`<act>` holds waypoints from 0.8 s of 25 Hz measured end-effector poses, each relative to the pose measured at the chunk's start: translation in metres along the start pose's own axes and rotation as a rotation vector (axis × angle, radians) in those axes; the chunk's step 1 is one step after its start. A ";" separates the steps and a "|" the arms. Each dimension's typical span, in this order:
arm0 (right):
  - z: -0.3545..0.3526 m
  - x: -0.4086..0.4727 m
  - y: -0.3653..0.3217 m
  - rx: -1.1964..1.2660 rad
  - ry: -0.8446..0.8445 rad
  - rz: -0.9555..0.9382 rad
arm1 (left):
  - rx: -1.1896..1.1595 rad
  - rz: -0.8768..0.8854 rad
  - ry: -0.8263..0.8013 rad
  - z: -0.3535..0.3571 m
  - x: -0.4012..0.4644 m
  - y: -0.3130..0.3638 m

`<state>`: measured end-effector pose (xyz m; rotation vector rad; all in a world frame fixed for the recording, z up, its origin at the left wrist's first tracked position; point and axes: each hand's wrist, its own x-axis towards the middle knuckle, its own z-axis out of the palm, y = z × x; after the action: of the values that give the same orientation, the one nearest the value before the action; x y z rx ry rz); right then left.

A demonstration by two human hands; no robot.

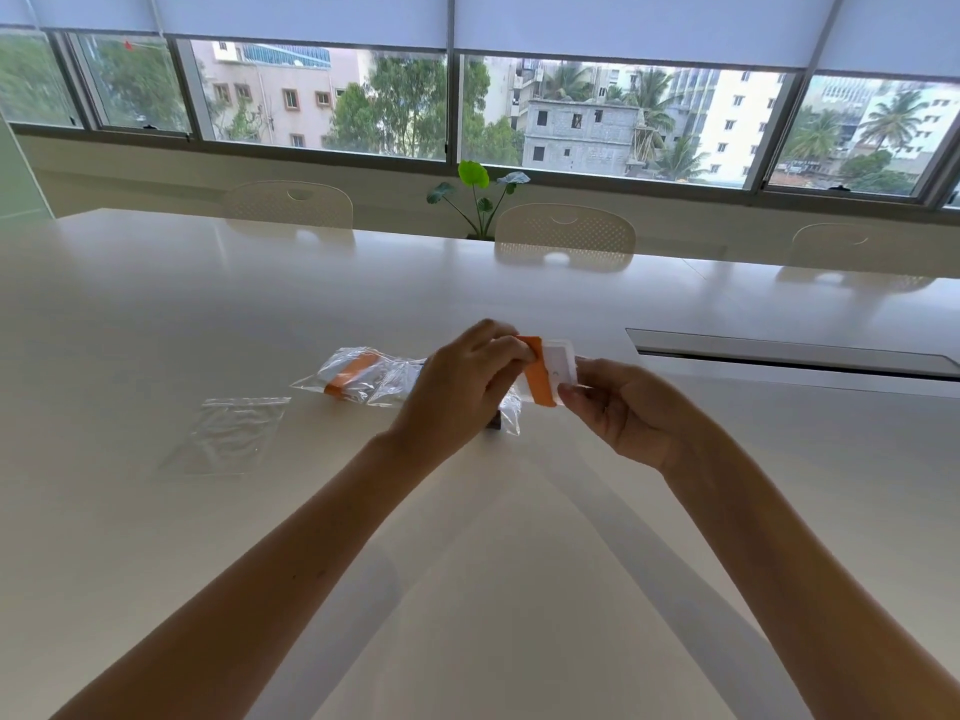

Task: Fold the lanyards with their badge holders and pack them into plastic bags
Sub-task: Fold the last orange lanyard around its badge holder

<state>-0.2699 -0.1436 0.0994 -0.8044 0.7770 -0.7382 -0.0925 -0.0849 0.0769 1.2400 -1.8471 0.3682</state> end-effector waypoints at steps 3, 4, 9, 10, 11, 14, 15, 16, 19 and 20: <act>-0.004 -0.009 -0.008 -0.453 -0.031 -0.055 | -0.057 0.004 0.004 -0.007 0.010 -0.008; -0.004 -0.011 -0.008 -0.617 -0.025 -0.120 | -0.072 -0.005 -0.002 -0.009 0.012 -0.008; -0.002 -0.003 0.001 -0.765 0.095 -0.529 | -0.130 -0.048 -0.006 -0.006 0.022 -0.001; -0.001 -0.002 0.003 -0.743 0.089 -0.533 | -0.130 -0.039 0.000 -0.004 0.022 0.002; 0.000 -0.002 0.004 -0.715 0.076 -0.523 | -0.126 -0.033 0.007 -0.003 0.023 0.004; 0.001 0.001 0.008 -0.633 0.101 -0.535 | -0.067 -0.057 0.019 -0.001 0.023 0.008; 0.000 0.002 0.009 -0.606 0.123 -0.546 | -0.029 -0.078 0.023 -0.001 0.023 0.010; 0.000 0.003 0.010 -0.584 0.144 -0.556 | 0.000 -0.095 0.035 -0.001 0.022 0.012; -0.004 0.006 0.009 -0.532 0.211 -0.582 | -0.018 -0.128 0.066 -0.001 0.016 0.022; -0.006 0.007 0.008 -0.504 0.230 -0.586 | -0.017 -0.140 0.058 0.000 0.013 0.025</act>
<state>-0.2690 -0.1471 0.0880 -1.4551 0.9630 -1.1928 -0.1162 -0.0813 0.0922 1.3254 -1.7001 0.3080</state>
